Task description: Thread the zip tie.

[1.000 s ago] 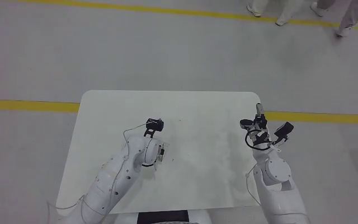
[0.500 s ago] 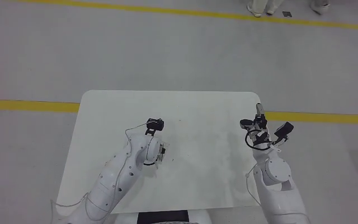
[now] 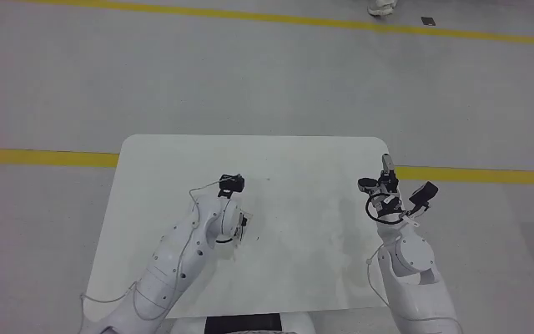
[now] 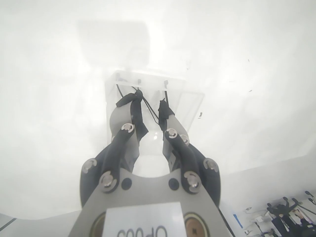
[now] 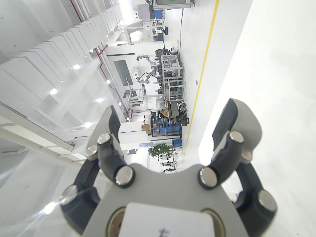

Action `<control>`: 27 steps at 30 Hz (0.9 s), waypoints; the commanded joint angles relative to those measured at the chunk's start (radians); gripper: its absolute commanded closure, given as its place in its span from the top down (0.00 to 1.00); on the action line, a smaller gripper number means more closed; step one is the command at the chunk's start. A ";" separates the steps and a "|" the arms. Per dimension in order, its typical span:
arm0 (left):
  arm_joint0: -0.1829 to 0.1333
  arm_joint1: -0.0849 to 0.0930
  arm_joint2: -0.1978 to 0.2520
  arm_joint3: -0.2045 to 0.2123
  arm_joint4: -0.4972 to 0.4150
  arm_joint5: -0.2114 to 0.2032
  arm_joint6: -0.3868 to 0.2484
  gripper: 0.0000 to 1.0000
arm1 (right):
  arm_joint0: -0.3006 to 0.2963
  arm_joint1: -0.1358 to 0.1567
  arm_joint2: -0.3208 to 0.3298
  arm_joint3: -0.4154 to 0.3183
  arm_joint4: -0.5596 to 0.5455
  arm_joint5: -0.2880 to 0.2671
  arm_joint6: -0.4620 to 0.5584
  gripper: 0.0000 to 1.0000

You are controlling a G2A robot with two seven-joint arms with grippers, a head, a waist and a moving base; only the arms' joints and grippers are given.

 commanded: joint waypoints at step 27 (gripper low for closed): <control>-0.042 -0.018 0.019 0.086 -0.018 0.000 0.020 0.00 | 0.000 0.000 0.000 0.000 0.000 0.000 0.000 1.00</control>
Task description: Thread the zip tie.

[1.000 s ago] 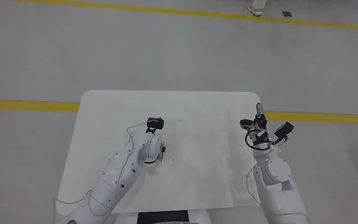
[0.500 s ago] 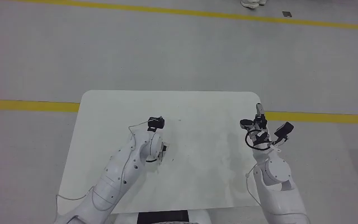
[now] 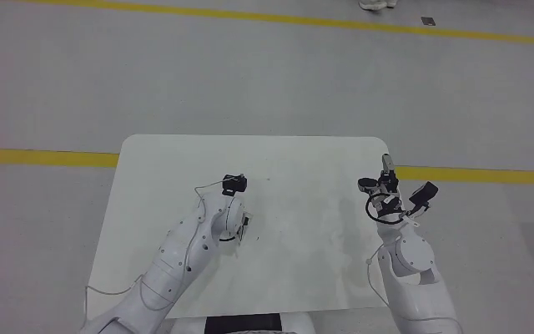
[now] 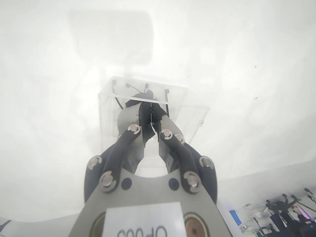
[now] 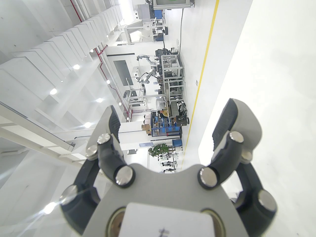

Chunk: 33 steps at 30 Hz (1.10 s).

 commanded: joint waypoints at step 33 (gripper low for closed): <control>-0.009 -0.006 -0.001 -0.003 -0.004 0.000 0.001 0.10 | 0.000 0.000 0.000 0.000 0.000 0.000 0.000 1.00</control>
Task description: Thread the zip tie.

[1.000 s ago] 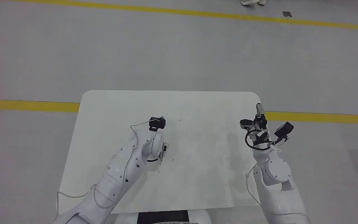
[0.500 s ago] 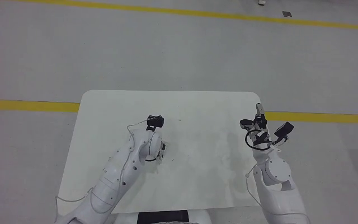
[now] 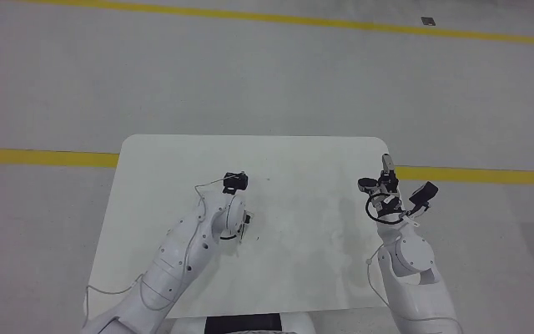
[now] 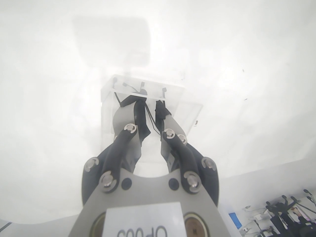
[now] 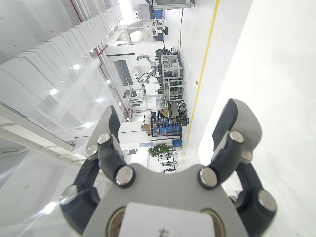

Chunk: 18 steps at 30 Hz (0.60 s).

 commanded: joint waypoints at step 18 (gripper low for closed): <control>-0.014 -0.006 0.009 0.032 0.004 0.000 -0.002 0.13 | 0.000 0.000 0.000 0.000 0.000 0.000 0.000 1.00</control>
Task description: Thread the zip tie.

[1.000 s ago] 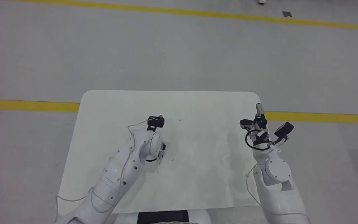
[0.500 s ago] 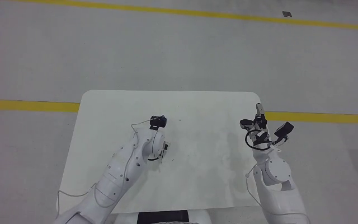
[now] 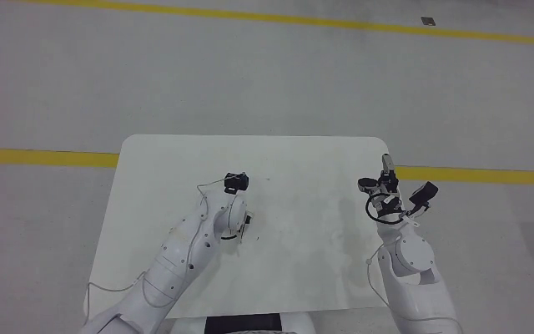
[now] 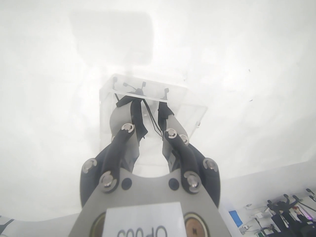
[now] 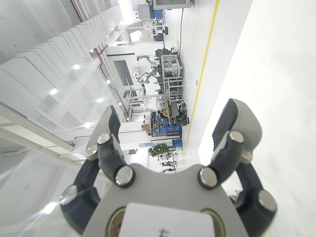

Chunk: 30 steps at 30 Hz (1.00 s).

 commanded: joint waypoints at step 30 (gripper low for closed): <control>0.056 0.009 -0.036 -0.125 0.054 0.000 -0.044 0.00 | 0.000 0.000 0.000 0.000 0.000 0.000 0.000 1.00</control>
